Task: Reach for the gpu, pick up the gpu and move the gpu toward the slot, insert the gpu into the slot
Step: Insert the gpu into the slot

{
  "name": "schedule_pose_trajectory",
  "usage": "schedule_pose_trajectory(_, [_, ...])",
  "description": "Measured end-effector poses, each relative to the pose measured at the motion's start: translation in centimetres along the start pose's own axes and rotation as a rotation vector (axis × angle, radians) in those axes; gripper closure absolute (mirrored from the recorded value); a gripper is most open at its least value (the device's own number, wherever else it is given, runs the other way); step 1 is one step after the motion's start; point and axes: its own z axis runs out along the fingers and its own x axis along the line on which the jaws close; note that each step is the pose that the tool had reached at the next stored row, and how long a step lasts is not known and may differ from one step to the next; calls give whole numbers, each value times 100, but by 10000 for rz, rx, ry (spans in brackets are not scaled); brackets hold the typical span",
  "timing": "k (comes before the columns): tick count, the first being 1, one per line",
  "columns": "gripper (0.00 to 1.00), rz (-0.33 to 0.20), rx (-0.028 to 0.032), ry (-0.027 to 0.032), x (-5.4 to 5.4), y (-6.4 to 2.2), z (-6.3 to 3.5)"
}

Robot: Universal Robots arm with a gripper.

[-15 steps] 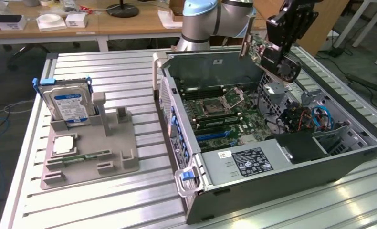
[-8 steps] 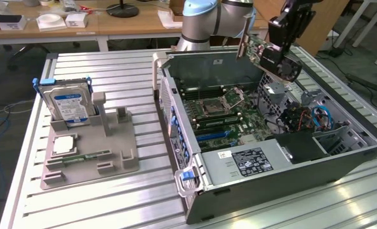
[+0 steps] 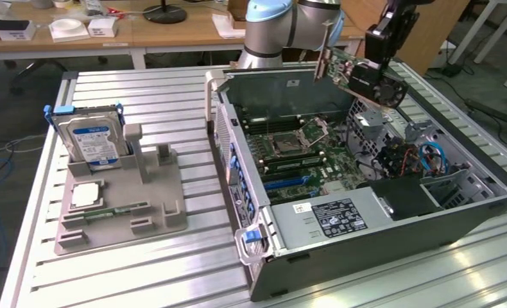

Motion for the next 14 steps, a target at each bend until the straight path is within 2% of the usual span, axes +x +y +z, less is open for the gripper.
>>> schedule_pose_trajectory(14, [75,-2478,-85,-144,2,1,15])
